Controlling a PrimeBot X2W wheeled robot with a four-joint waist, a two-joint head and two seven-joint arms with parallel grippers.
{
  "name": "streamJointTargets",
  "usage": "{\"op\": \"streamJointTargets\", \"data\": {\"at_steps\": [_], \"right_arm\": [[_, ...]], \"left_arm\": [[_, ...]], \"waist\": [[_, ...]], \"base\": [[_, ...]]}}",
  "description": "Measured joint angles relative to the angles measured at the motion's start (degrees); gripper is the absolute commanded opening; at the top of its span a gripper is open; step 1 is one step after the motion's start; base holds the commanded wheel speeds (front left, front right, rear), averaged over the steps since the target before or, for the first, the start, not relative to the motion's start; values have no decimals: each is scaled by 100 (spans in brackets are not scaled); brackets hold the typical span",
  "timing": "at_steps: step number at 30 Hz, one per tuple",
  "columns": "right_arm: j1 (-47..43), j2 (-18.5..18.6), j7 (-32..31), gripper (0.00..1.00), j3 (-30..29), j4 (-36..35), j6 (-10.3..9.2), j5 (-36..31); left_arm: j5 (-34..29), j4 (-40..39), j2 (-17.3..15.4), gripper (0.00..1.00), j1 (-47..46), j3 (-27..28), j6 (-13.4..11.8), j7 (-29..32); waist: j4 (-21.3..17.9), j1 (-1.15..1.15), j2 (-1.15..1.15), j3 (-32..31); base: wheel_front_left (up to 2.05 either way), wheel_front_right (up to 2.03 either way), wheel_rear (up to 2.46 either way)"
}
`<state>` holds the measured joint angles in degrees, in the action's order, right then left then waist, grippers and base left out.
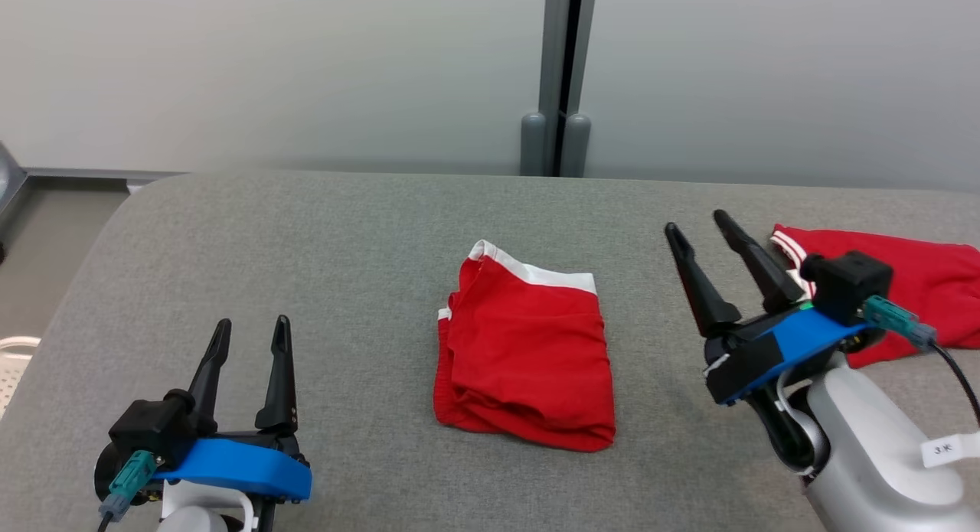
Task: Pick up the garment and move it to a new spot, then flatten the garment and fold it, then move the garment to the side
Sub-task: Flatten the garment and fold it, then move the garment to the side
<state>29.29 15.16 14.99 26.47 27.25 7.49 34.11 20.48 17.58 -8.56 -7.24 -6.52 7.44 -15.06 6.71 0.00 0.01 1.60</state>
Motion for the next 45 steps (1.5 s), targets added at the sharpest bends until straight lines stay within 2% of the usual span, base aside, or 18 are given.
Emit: {"op": "streamJointTargets", "data": {"at_steps": [7,12,17,23,40,45], "right_arm": [[-832,34,1,100,-1118,-391,0,-791],[-1403,-213,1,100,-1652,-521,0,-1140],[-1824,-476,1,100,-1920,-591,0,-1343],[-1974,-635,1,100,-1991,-621,0,-1502],[-1934,-665,1,100,-1957,-401,0,-1675],[-1484,-816,-455,100,-1615,-22,0,-1319]], "left_arm": [[-193,-66,32,100,63,154,-1,-1],[-247,-35,68,100,66,179,0,-1],[-321,-3,94,100,79,154,0,0],[-343,19,85,100,115,149,-1,0],[-386,25,123,100,116,140,0,0],[-385,7,133,100,47,16,0,0]], "waist": [[-350,0,-1,-147],[-442,0,-1,-196],[-496,0,-1,-210],[-581,0,-1,-197],[-519,0,-1,-91],[-416,0,-1,57]], "base": [[0,0,0],[0,0,0],[0,0,0],[0,0,0],[0,0,0],[0,0,0]]}}
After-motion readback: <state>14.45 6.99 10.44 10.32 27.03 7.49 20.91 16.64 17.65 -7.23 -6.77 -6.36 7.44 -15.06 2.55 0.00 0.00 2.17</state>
